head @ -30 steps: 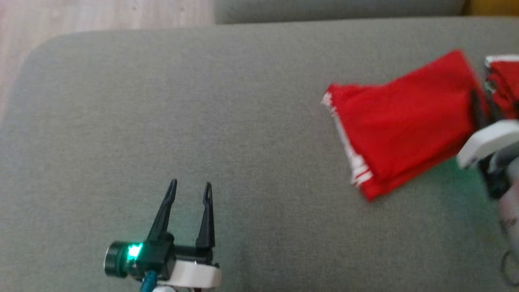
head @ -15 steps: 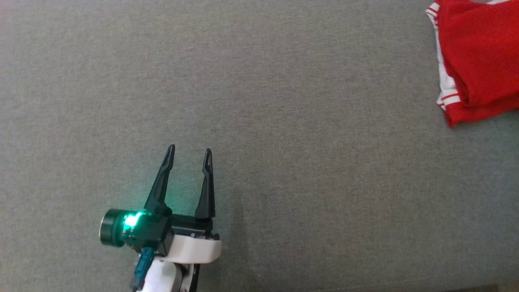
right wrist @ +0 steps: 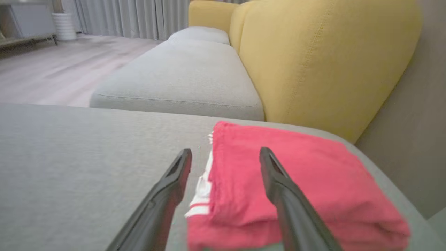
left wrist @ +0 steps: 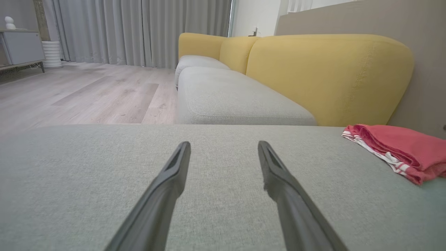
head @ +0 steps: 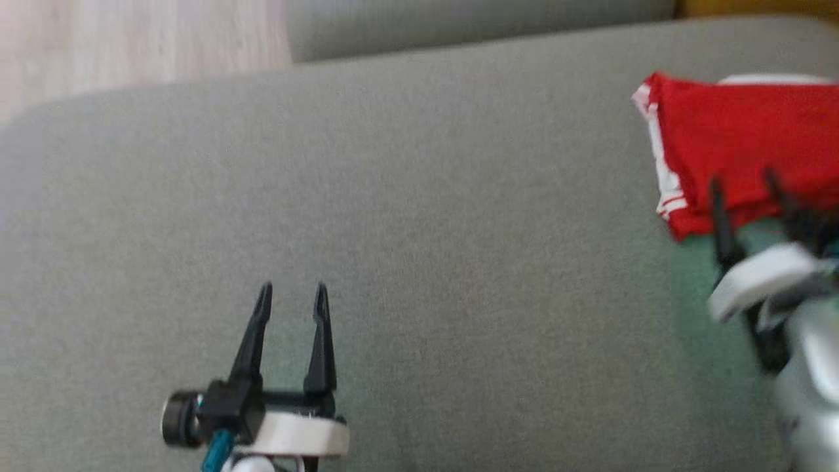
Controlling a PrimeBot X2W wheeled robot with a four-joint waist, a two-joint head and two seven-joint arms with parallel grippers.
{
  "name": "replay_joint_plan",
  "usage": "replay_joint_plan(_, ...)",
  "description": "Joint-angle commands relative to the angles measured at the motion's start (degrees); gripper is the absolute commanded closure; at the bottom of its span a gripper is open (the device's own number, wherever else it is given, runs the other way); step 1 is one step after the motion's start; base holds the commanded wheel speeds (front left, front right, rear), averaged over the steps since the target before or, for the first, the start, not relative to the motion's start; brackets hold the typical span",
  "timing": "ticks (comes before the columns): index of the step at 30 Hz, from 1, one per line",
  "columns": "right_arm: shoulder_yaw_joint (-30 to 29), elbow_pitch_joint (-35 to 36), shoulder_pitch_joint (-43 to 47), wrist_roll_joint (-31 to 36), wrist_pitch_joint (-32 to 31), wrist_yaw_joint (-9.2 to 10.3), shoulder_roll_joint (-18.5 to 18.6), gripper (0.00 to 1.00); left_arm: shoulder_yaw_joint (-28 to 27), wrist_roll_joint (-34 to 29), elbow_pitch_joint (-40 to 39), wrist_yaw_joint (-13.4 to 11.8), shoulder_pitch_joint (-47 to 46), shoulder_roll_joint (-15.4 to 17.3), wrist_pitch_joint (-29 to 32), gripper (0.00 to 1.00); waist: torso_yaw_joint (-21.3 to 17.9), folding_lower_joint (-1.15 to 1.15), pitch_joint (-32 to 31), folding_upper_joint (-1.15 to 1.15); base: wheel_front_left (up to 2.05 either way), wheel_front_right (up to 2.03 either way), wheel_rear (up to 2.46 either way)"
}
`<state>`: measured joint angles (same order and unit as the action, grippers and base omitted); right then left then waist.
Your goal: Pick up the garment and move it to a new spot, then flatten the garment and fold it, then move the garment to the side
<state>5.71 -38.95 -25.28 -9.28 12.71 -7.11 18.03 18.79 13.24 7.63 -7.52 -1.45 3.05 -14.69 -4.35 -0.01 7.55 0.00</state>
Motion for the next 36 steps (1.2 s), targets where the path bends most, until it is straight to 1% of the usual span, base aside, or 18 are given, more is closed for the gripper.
replay_joint_plan(1,1.3,2.6,0.4,-1.1,1.1,-0.37,0.4,0.0,-1.4,0.3,-1.2,-0.1,-0.1,-0.2,-0.3,0.0,0.3,0.01,-6.1,0.0,0.0,0.0,0.0)
replay_joint_plan(5,5.8,7.8,8.6,-4.7,2.1,-0.37,-3.2,0.0,-1.1,0.5,-0.4,-1.3,2.1,-0.2,-0.3,0.0,1.3,0.01,-10.3,0.0,0.0,0.0,0.0)
replay_joint_plan(8,6.8,14.1,14.7,-6.3,2.3,-0.37,-6.2,0.0,-1.0,0.5,-0.1,-2.0,3.2,-0.2,-0.3,0.0,2.4,0.01,-12.7,0.0,0.0,0.0,0.0)
replay_joint_plan(11,6.0,19.8,21.1,-6.1,2.3,-0.37,-8.6,0.0,-0.9,0.0,-0.3,-2.3,4.3,-0.2,-0.3,0.0,3.9,0.01,-14.5,0.0,0.0,0.0,0.0)
replay_joint_plan(15,2.6,25.0,27.8,-2.3,2.3,-0.37,-11.6,0.0,-1.7,-0.4,-1.0,-2.7,6.3,-0.2,-0.3,0.0,5.0,0.01,-16.2,0.0,0.0,0.0,0.0)
replay_joint_plan(17,1.4,26.3,29.9,-0.4,2.3,-0.37,-12.8,0.0,-2.3,-0.9,-1.1,-2.7,7.2,-0.2,-0.3,0.0,5.3,0.01,-16.6,0.0,0.0,0.0,0.0)
replay_joint_plan(21,0.8,26.9,32.1,2.5,2.3,-0.37,-13.8,0.0,-3.4,-2.0,-0.6,-2.4,8.1,-0.2,-0.3,0.0,5.5,0.01,-17.1,0.0,0.0,0.0,0.0)
replay_joint_plan(30,-0.6,26.5,32.4,3.0,2.3,-0.37,-14.8,0.0,-5.2,-3.3,0.5,-1.8,8.0,-0.2,-0.3,0.0,5.0,0.01,-17.4,0.0,0.0,0.0,0.0)
replay_joint_plan(31,-0.8,26.5,32.4,3.0,2.3,-0.37,-14.9,1.0,-5.3,-3.5,0.6,-1.8,8.0,-0.2,-0.3,1.0,4.9,0.01,-17.4,0.0,0.0,0.0,0.0)
replay_joint_plan(32,-1.8,24.6,34.3,2.7,1.6,0.02,-15.3,1.0,-2.7,-3.1,2.4,-2.0,10.9,0.1,0.0,1.0,5.0,0.01,-17.4,0.0,0.0,0.0,0.0)
replay_joint_plan(34,-1.8,22.4,34.6,2.8,1.6,0.02,-15.4,1.0,-2.2,-3.2,4.5,-2.0,11.7,0.0,0.0,1.0,5.0,0.02,-17.4,0.0,0.0,0.0,0.0)
replay_joint_plan(36,-1.9,22.0,34.5,1.7,1.3,0.02,-15.4,1.0,-2.3,-2.1,4.6,-1.8,11.9,0.0,0.1,1.0,4.9,0.02,-17.3,0.0,0.0,0.0,0.0)
